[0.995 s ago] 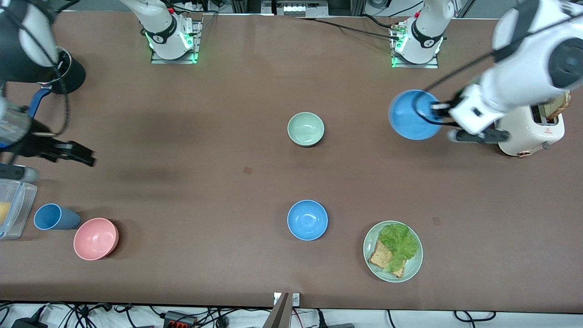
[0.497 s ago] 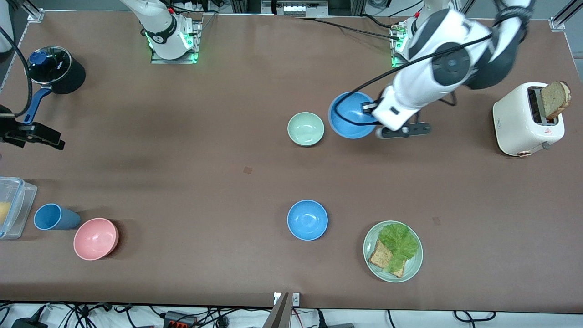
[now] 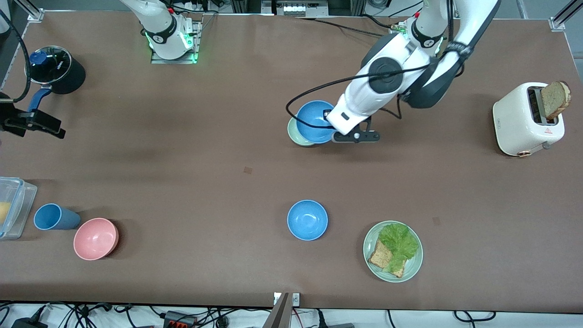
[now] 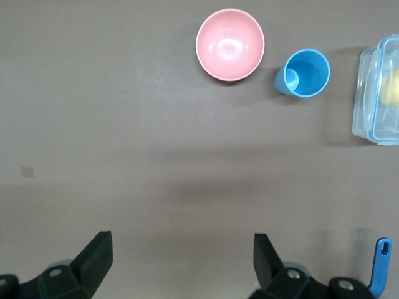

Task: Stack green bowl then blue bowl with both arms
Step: 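Carry the blue bowl with the left gripper over the green bowl, then lower the blue bowl into the green bowl and open the left gripper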

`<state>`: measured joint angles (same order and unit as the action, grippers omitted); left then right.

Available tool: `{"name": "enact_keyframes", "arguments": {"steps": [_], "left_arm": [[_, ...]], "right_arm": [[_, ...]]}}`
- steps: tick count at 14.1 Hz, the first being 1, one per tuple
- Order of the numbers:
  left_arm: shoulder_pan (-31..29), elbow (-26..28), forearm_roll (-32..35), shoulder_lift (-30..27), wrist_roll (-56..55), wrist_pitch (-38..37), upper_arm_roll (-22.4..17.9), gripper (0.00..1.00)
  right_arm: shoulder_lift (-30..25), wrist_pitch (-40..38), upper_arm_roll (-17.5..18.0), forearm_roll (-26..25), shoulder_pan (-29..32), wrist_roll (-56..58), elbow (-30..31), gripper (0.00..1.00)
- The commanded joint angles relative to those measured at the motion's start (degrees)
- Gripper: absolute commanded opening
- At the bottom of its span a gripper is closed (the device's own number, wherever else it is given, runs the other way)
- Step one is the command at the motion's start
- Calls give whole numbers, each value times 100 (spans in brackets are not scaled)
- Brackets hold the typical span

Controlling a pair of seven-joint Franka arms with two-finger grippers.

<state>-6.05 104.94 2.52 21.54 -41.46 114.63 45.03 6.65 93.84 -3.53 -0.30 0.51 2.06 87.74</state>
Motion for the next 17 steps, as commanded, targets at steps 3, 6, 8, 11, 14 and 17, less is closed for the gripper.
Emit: {"name": "enact_keyframes", "arguments": {"steps": [3,6,8,11,14,17], "left_arm": [[367,-176,932,736,-327,174,-11,0],[385,-194,1366,1054,-389,305,6,0],[394,-194,1357,1194,-407,306,24,0],[411,-185,1339,1239,-442,279,24,0],[552,-193,1400,1379,-538,428,6,0],[570,-185,1401,1441,-565,543,-11,0]], "right_arm": [[-1068,748,63,-41,45,-12,1507,100],[-1139,750,90,-50,45,-12,1606,100],[-1139,706,90,-49,54,-4,1588,100],[-1034,679,90,-41,54,75,1466,100],[-946,679,98,-32,54,102,1369,100],[-946,670,98,-32,54,128,1342,100]]}}
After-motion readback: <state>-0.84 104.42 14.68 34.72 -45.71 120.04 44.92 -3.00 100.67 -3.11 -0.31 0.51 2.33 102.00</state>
